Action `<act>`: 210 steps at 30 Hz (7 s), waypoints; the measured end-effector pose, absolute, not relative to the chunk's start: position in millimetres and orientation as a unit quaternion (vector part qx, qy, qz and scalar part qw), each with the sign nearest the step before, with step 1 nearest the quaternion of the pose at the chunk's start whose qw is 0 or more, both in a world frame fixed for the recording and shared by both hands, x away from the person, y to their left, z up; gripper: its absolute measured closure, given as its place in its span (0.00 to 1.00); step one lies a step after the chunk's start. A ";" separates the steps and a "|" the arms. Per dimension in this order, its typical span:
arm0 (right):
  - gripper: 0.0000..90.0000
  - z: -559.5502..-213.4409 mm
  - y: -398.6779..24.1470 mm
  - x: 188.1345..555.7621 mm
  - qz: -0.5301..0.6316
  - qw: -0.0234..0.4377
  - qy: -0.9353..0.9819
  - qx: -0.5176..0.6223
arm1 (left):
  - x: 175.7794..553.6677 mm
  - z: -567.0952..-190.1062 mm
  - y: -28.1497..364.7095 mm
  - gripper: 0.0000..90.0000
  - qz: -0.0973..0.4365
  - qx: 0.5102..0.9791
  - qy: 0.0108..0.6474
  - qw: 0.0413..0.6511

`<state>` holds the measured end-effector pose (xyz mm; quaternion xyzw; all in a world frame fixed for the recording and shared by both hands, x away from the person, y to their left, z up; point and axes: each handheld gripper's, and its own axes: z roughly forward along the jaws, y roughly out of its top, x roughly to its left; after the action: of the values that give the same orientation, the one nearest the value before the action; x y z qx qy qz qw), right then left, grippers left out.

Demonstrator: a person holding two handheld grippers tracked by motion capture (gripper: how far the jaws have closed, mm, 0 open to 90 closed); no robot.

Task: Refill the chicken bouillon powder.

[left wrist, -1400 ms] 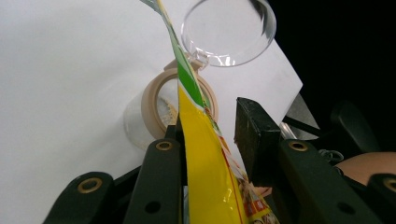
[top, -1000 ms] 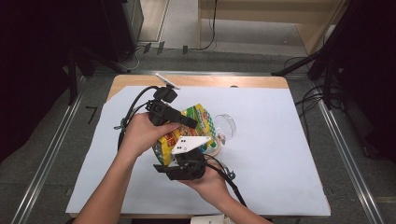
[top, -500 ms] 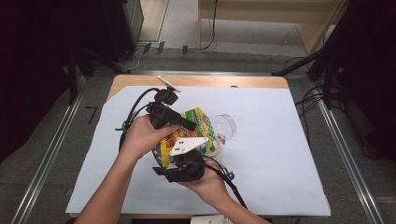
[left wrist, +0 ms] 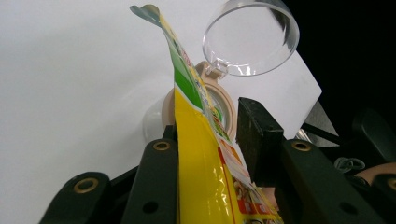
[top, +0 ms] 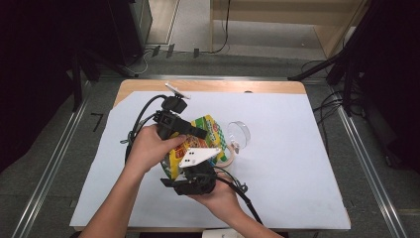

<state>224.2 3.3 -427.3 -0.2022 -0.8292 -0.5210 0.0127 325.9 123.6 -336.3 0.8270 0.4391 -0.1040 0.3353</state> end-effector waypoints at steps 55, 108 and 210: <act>0.68 -427.6 4.3 222.0 -0.523 0.012 -0.828 -0.202 | 318.4 -328.9 119.4 0.79 -0.105 0.828 0.434 0.340; 0.70 -421.5 7.4 211.5 -0.521 -0.016 -0.832 -0.190 | 316.0 -325.9 119.6 0.77 -0.104 0.830 0.432 0.337; 0.71 -427.2 4.2 217.0 -0.519 -0.004 -0.832 -0.195 | 314.8 -326.2 112.4 0.77 -0.113 0.833 0.428 0.332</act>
<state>217.0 4.2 -427.2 -0.1947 -0.8320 -0.5195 -0.0039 314.8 112.4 -326.2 0.8329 0.4278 -0.1128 0.3325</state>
